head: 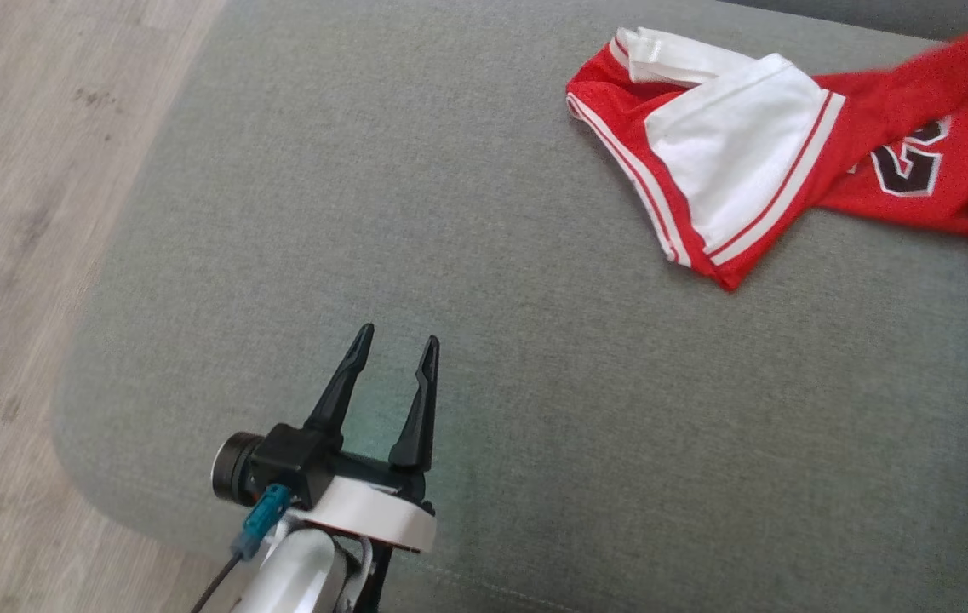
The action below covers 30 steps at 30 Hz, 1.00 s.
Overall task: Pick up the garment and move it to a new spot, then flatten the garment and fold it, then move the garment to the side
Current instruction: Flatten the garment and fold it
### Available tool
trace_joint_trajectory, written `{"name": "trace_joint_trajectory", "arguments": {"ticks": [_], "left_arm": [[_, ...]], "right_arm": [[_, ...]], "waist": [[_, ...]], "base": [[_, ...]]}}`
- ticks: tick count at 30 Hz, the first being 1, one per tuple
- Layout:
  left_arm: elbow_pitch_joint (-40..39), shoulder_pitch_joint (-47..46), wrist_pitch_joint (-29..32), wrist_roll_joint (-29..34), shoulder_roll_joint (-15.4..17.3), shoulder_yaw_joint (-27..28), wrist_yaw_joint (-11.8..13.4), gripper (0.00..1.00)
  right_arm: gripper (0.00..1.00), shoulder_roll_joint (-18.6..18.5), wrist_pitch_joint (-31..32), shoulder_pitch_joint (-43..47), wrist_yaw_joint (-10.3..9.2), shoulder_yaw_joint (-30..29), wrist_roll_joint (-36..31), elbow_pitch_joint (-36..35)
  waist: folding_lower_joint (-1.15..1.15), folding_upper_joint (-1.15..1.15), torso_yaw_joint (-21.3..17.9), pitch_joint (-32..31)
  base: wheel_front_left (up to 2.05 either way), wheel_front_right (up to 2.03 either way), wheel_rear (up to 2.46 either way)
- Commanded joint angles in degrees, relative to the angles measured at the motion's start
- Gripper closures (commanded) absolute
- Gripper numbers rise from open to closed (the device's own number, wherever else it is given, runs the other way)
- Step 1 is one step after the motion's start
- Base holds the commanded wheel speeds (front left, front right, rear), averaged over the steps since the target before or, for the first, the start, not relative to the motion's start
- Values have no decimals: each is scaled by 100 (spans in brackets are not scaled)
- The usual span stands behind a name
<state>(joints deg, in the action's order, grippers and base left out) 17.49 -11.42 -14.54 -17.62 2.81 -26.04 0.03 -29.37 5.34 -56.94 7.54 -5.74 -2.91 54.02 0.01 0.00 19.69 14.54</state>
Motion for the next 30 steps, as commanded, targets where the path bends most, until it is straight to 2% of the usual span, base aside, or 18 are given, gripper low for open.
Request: {"name": "trace_joint_trajectory", "arguments": {"ticks": [1, 6, 10, 15, 17, 19, 20, 23, 27, 30], "left_arm": [[-168, -134, -46, -7, 8, 173, 42, 0], [-148, -127, -46, 148, 8, 367, 14, 0], [-157, -133, -46, 271, 38, 560, -37, 0], [-142, -154, -46, 380, 97, 755, -103, 0], [-136, -155, -46, 394, 108, 790, -112, 0], [-123, -148, -46, 401, 120, 865, -125, 0], [-97, -128, -46, 412, 137, 920, -145, 0], [-50, -85, -46, 426, 153, 972, -180, 0], [6, -72, -46, 440, 180, 1046, -198, 0], [55, -104, -46, 463, 213, 1085, -222, 0]], "right_arm": [[0, 87, -184, -48, -5, 21, -94, -82], [0, 671, -860, 83, -5, 14, -138, 246], [0, 1236, -1521, 234, -5, 363, 141, 255], [0, 1908, -1943, 807, -5, 859, 825, -228], [0, 2017, -1974, 999, -5, 933, 976, -423], [0, 2216, -2011, 1467, -5, 1033, 1281, -901], [0, 2377, -2025, 2030, -5, 1142, 1519, -1439], [0, 2554, -2031, 3035, -5, 1164, 1777, -2398], [0, 2641, -2033, 4245, -5, 1314, 2060, -3533], [0, 2646, -2033, 4732, -5, 1606, 2310, -4073]], "waist": [[-1, 0, -62, -49], [-1, 0, -412, -254], [-1, 0, -837, -441], [-1, 0, -1364, -671], [-1, 0, -1461, -701], [-1, 0, -1653, -751], [-1, 0, -1831, -788], [-1, 0, -2068, -814], [-1, 0, -2369, -752], [-1, 0, -2580, -678]], "base": [[0, 0, 0], [0, 0, 0], [0, 0, 0], [0, 0, 0], [0, 0, 0], [0, 0, 0], [0, 0, 0], [0, 0, 0], [0, 0, 0], [0, 0, 0]]}}
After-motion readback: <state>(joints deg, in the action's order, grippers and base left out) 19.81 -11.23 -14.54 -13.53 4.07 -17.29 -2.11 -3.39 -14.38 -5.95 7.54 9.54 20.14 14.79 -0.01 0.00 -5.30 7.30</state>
